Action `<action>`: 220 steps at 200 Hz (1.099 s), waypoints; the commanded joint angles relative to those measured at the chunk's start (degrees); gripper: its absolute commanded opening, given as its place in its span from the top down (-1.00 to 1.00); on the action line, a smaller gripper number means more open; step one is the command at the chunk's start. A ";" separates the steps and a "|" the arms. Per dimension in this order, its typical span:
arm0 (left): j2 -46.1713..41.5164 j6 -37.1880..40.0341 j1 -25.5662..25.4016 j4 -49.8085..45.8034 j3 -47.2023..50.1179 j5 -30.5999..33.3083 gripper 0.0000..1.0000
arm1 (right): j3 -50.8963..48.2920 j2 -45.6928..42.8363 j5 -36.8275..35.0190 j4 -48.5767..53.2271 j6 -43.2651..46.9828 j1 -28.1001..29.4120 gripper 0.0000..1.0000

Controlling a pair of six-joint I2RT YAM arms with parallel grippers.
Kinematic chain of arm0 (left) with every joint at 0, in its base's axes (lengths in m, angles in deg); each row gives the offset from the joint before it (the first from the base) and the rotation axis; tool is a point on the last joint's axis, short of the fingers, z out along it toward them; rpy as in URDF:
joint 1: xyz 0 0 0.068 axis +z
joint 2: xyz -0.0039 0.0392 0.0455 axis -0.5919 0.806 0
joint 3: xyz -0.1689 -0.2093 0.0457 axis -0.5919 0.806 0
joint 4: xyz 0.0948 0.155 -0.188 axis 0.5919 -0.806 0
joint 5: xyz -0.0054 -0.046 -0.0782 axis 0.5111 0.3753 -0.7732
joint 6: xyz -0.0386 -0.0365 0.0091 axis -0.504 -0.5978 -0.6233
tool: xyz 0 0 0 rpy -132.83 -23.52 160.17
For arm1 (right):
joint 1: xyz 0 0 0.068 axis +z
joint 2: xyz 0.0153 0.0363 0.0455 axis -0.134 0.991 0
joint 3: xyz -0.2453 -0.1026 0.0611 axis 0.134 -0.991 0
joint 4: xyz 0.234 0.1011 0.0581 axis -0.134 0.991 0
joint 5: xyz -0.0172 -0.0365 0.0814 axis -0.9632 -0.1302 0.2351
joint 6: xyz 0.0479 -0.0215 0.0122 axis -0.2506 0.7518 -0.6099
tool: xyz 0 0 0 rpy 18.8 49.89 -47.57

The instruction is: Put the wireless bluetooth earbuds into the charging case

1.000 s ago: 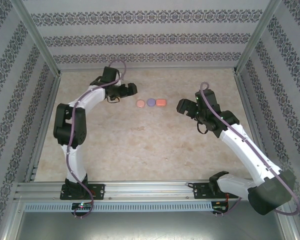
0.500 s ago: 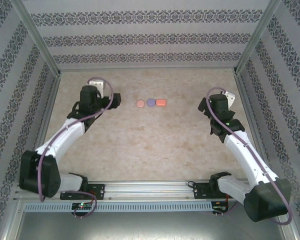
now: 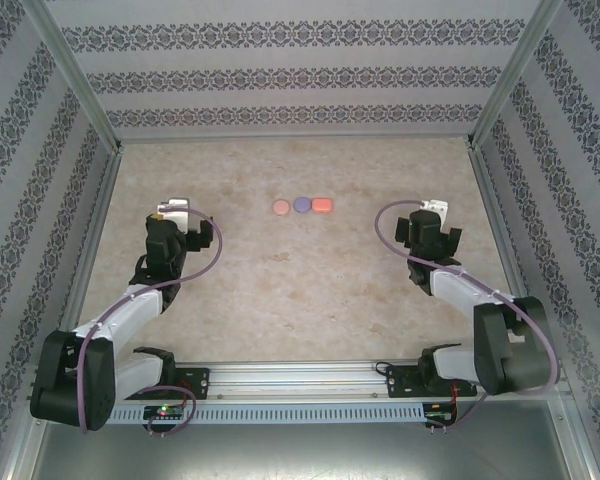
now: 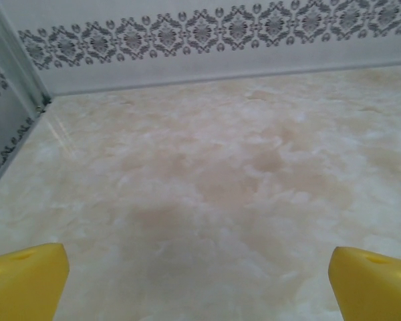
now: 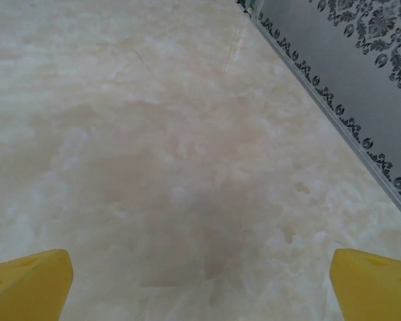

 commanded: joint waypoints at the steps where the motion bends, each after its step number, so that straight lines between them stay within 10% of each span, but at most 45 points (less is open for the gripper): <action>1: 2.03 2.05 1.38 9.90 2.20 1.50 -0.99 | -1.57 1.81 -0.18 -12.92 4.21 -0.67 -0.96; 130: 23.35 1.80 3.38 30.61 6.10 -8.34 -0.99 | -7.35 11.14 15.05 -35.76 6.92 -3.11 -0.96; 220: 23.80 -2.11 7.49 19.39 0.20 -12.27 -0.99 | -6.39 10.28 19.03 -32.40 6.40 -4.71 -0.96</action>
